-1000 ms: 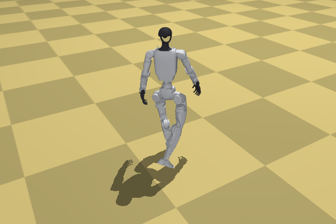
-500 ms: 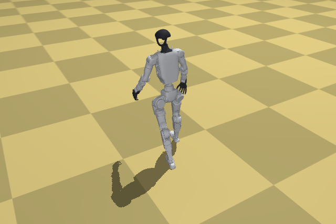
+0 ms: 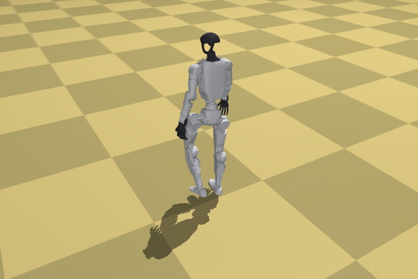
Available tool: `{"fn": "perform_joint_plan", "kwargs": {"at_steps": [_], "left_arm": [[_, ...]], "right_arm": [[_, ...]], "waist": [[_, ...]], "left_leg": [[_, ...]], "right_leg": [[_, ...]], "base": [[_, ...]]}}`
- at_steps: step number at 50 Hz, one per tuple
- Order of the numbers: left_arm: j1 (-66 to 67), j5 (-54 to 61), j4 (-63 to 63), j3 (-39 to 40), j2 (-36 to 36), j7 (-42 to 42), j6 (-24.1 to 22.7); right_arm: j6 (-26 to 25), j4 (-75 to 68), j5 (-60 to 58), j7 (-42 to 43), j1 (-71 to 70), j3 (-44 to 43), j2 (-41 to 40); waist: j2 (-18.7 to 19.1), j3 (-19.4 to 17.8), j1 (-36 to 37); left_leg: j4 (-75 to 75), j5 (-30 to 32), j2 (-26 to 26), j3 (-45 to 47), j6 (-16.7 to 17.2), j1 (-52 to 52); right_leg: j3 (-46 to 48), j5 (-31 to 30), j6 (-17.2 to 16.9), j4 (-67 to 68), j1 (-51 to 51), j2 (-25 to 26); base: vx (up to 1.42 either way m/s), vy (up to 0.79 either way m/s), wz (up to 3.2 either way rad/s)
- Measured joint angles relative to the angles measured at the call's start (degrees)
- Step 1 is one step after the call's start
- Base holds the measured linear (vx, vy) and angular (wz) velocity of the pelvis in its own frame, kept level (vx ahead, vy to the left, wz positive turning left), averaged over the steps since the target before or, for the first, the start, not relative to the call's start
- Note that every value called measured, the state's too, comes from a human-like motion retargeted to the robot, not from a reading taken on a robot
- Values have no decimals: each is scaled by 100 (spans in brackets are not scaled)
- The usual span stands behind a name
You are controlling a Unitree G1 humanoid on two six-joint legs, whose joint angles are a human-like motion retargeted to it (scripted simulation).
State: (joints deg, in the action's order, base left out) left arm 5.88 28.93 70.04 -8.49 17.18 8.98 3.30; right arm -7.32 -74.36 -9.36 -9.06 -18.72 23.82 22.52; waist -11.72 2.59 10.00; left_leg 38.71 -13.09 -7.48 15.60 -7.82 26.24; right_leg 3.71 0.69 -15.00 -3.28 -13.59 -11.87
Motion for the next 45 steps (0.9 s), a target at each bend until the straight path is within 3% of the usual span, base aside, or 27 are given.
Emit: {"fn": "perform_joint_plan", "kwargs": {"at_steps": [2,6,10,14,17,24,28,30,35,45], "left_arm": [[-7,122,-16,49,-69,-105,6],[126,-504,9,323,-210,4,-105],[227,-1200,90,569,-295,176,-395],[185,-1273,209,670,-177,173,-562],[137,-1237,308,735,-63,158,-540],[80,-1133,321,639,181,-37,-239],[-224,-621,132,394,353,-570,-329],[-446,-491,39,390,441,-646,-409],[-1140,-327,-73,484,690,-725,-672],[-1644,-563,61,539,980,-773,-573]], "right_arm": [[65,128,-132,191,-110,-21,26],[367,434,-461,514,-115,-243,36],[631,612,-729,547,-98,-316,-15],[711,630,-810,520,-148,-176,-188],[716,660,-780,476,-100,-69,-291],[807,977,-453,324,483,104,-244],[867,1101,-204,282,791,186,-67],[891,1131,-196,353,947,157,27],[877,1054,-123,489,1219,-51,166],[728,1040,88,465,1464,-362,233]], "waist": [[51,-160,243],[662,-498,598],[908,-735,806],[775,-686,914],[715,-553,748],[1109,-29,-339],[1242,82,-1003],[1206,131,-1280],[863,185,-1780],[698,455,-2011]], "left_leg": [[-1660,341,54,217,241,-349],[-4078,747,579,692,898,-1057],[-4371,827,974,664,1603,-1083],[-4371,1177,1101,503,1941,-1243],[-4371,1105,1117,562,1953,-1482],[-4355,498,1412,50,1630,-1987],[-4237,284,1393,-264,1522,-2140],[-4197,213,1272,-344,1494,-2197],[-4195,74,772,-362,1343,-2455],[-3845,-132,800,890,1172,-2801]], "right_leg": [[-189,133,0,48,105,93],[-435,572,0,242,693,584],[-761,909,0,310,1236,752],[-1126,1139,2,408,1422,808],[-1201,1207,154,697,1476,836],[-470,1379,1154,3042,677,1241],[272,1550,1455,3301,351,982],[732,1432,1438,2708,413,697],[1593,469,850,871,842,114],[192,405,353,479,816,244]], "base": [[36,3,-99],[42,22,-106],[42,17,-92],[40,12,-80],[42,18,-27],[46,17,39],[36,7,63],[28,2,49],[23,-5,11],[15,-12,-121]]}}
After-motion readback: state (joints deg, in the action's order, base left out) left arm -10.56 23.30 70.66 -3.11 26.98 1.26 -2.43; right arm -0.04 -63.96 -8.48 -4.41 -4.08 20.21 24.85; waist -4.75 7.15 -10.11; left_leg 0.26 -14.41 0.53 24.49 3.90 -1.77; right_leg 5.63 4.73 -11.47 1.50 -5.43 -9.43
